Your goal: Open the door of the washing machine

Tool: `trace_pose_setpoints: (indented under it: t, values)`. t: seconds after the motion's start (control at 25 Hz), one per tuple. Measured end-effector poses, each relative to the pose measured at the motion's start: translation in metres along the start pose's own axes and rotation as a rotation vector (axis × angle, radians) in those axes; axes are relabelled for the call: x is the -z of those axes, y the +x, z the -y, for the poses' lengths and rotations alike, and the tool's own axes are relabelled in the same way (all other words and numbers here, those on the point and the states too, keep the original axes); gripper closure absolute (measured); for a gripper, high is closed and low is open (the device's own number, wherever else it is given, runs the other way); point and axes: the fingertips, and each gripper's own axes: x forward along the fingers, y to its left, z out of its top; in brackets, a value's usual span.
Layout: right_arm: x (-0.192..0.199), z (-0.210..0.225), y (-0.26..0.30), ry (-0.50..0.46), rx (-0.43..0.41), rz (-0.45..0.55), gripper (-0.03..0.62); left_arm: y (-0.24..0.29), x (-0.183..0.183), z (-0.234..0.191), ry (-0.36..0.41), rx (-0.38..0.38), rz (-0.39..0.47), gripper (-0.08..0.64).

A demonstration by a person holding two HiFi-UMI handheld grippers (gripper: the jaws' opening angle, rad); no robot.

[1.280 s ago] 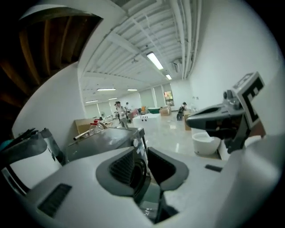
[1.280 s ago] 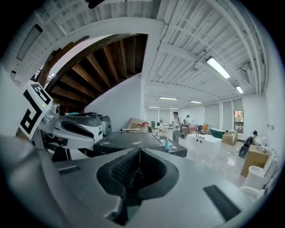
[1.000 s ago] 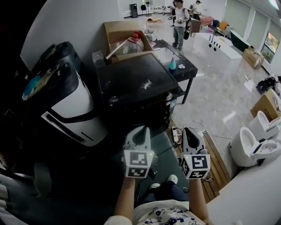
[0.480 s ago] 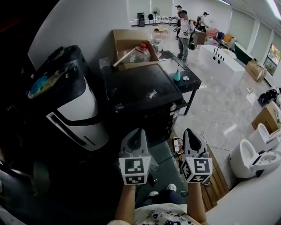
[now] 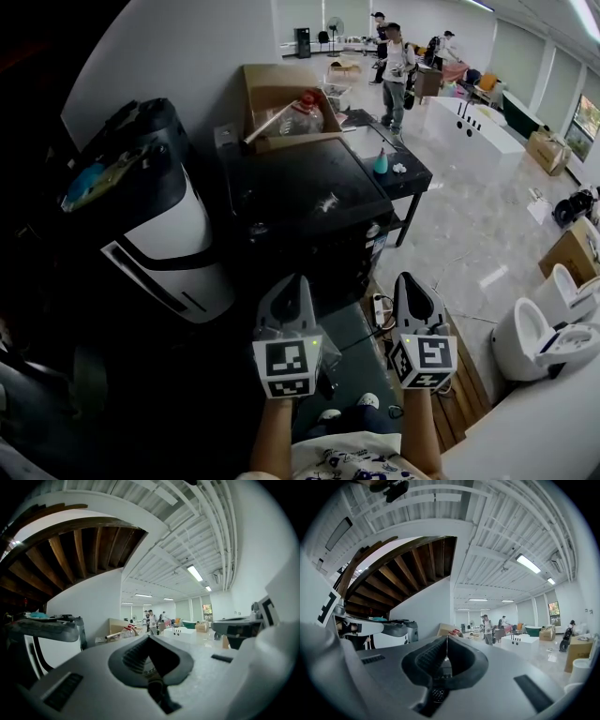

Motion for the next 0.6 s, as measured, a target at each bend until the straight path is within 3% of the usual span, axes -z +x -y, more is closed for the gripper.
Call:
trace_pose_setpoints:
  t: [0.6]
  values:
    - [0.0025, 0.0022, 0.0013, 0.006, -0.003, -0.010, 0.574, -0.0012, -0.0011, 0.0007, 0.003, -0.008, -0.004, 0.558]
